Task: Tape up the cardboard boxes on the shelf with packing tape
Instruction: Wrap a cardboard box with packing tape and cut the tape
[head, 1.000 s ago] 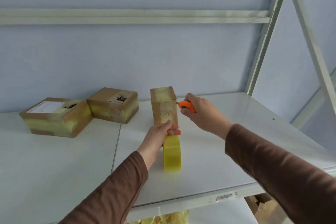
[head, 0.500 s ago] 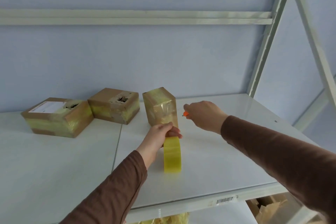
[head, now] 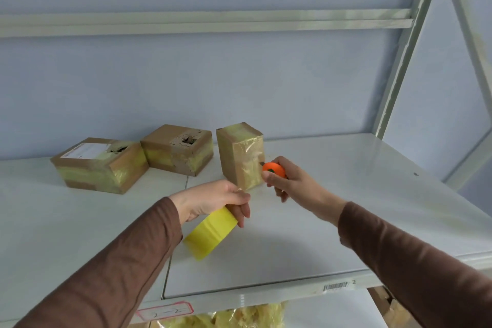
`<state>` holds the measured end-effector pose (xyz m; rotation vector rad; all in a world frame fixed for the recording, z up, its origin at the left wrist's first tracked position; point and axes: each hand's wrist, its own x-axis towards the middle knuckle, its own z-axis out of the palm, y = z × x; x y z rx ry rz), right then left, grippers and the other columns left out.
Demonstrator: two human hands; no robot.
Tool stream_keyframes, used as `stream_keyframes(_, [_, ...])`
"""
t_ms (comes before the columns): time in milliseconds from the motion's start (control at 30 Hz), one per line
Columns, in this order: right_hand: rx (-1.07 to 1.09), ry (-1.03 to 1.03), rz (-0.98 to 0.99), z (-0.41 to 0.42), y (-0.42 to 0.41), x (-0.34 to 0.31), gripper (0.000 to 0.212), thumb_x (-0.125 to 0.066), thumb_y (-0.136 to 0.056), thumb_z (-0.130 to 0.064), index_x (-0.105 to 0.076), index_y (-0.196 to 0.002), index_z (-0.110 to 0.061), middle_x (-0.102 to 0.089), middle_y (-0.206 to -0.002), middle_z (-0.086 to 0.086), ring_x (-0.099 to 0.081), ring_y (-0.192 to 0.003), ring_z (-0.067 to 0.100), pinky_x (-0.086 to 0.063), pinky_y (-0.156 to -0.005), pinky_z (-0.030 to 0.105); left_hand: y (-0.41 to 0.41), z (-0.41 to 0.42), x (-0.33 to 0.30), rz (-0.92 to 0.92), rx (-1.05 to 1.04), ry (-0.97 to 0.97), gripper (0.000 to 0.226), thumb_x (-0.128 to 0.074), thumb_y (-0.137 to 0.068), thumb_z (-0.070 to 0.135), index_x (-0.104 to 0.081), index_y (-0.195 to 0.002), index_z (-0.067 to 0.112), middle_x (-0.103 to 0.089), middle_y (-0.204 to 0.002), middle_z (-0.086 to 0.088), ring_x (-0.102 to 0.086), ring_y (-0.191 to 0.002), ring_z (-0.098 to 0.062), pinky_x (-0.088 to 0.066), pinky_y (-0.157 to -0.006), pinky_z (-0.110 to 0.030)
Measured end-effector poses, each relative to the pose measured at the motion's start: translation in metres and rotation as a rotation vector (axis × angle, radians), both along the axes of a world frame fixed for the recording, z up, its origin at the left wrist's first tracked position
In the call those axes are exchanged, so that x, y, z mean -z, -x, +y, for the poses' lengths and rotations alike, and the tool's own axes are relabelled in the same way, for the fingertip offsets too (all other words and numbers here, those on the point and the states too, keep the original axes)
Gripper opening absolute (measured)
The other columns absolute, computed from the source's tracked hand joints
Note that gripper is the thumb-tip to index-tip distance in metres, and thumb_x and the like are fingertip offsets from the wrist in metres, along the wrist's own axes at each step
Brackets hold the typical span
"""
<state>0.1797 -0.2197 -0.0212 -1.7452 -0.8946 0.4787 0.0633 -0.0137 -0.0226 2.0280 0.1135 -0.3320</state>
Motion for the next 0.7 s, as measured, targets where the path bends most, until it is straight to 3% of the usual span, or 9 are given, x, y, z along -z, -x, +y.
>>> stream_keyframes(67, [-0.07,-0.054,0.158,0.008,0.016,0.007,0.053,-0.072,-0.084,-0.053,-0.052,-0.122,-0.022,-0.06,-0.103,0.0,-0.06,-0.087,0.013,-0.054,-0.076,0.03,0.01,0.005,-0.005,-0.049,0.027,-0.015,0.039,-0.052,-0.105,0.042,-0.076,-0.081,0.023,-0.078,-0.081,-0.009,-0.071,-0.076,-0.01,-0.051,-0.07,-0.016])
stream_keyframes(167, [-0.145,-0.079,0.21,0.032,0.043,0.02,0.07,-0.073,-0.076,-0.054,-0.045,-0.131,-0.019,-0.058,-0.11,0.004,-0.061,-0.097,0.016,-0.054,-0.083,0.033,0.023,0.007,-0.01,-0.096,0.045,-0.044,0.036,-0.053,-0.103,0.04,-0.075,-0.08,0.025,-0.077,-0.081,-0.012,-0.074,-0.076,-0.013,-0.051,-0.072,-0.015])
stream_keyframes(267, [-0.149,-0.241,0.332,0.055,0.064,0.033,0.049,-0.072,-0.088,-0.038,-0.048,-0.124,-0.014,-0.06,-0.1,0.008,-0.064,-0.084,0.022,-0.055,-0.081,0.036,0.036,0.011,-0.012,-0.115,0.033,-0.119,0.028,-0.054,-0.103,0.023,-0.071,-0.081,0.017,-0.076,-0.08,-0.013,-0.074,-0.077,-0.015,-0.051,-0.081,-0.02])
stream_keyframes(367, [-0.034,-0.301,0.266,0.077,0.08,0.04,0.015,-0.064,-0.101,-0.021,-0.054,-0.104,-0.011,-0.064,-0.092,0.0,-0.062,-0.074,0.015,-0.054,-0.075,0.03,0.053,0.022,-0.013,-0.101,-0.019,-0.253,0.032,-0.055,-0.105,0.025,-0.071,-0.079,0.017,-0.075,-0.073,0.003,-0.073,-0.072,-0.011,-0.054,-0.079,-0.022])
stream_keyframes(467, [0.067,-0.336,0.178,0.094,0.098,0.05,0.015,-0.069,-0.097,-0.016,-0.058,-0.089,-0.011,-0.062,-0.082,0.002,-0.056,-0.076,0.015,-0.049,-0.074,0.032,0.065,0.045,-0.013,-0.138,-0.009,-0.714,0.025,-0.066,-0.095,0.042,-0.071,-0.075,0.027,-0.071,-0.074,0.006,-0.066,-0.07,-0.009,-0.046,-0.063,-0.025])
stream_keyframes(500, [0.083,-0.344,0.158,0.097,0.103,0.053,0.016,-0.072,-0.095,-0.016,-0.06,-0.087,-0.01,-0.063,-0.082,0.005,-0.056,-0.078,0.017,-0.049,-0.076,0.033,0.069,0.052,-0.012,-0.152,0.0,-0.902,0.019,-0.069,-0.091,0.046,-0.07,-0.078,0.032,-0.068,-0.078,0.007,-0.064,-0.075,-0.011,-0.042,-0.062,-0.026])
stream_keyframes(567, [0.098,-0.355,0.142,0.102,0.113,0.061,0.017,-0.077,-0.092,-0.018,-0.062,-0.087,-0.01,-0.067,-0.085,0.013,-0.06,-0.085,0.025,-0.051,-0.081,0.038,0.081,0.062,-0.002,-0.187,0.004,-0.992,0.009,-0.072,-0.089,0.042,-0.071,-0.098,0.043,-0.069,-0.105,0.015,-0.063,-0.108,-0.012,-0.041,-0.078,-0.017])
stream_keyframes(633, [0.101,-0.357,0.137,0.102,0.119,0.066,0.018,-0.079,-0.09,-0.022,-0.063,-0.085,-0.014,-0.064,-0.082,0.01,-0.056,-0.079,0.021,-0.048,-0.076,0.035,0.093,0.066,0.015,-0.25,-0.017,-0.864,0.05,-0.073,-0.092,0.028,-0.059,-0.137,0.044,-0.053,-0.147,0.02,-0.037,-0.142,-0.002,-0.024,-0.102,0.0])
stream_keyframes(700, [0.083,-0.342,0.101,0.1,0.118,0.072,0.02,-0.08,-0.089,-0.026,-0.062,-0.08,-0.024,-0.06,-0.077,0.0,-0.048,-0.071,0.01,-0.042,-0.068,0.026,0.103,0.064,0.029,-0.349,-0.105,-0.71,0.09,-0.075,-0.091,0.019,-0.024,-0.157,0.053,-0.025,-0.161,0.03,-0.031,-0.145,0.005,-0.02,-0.111,-0.003])
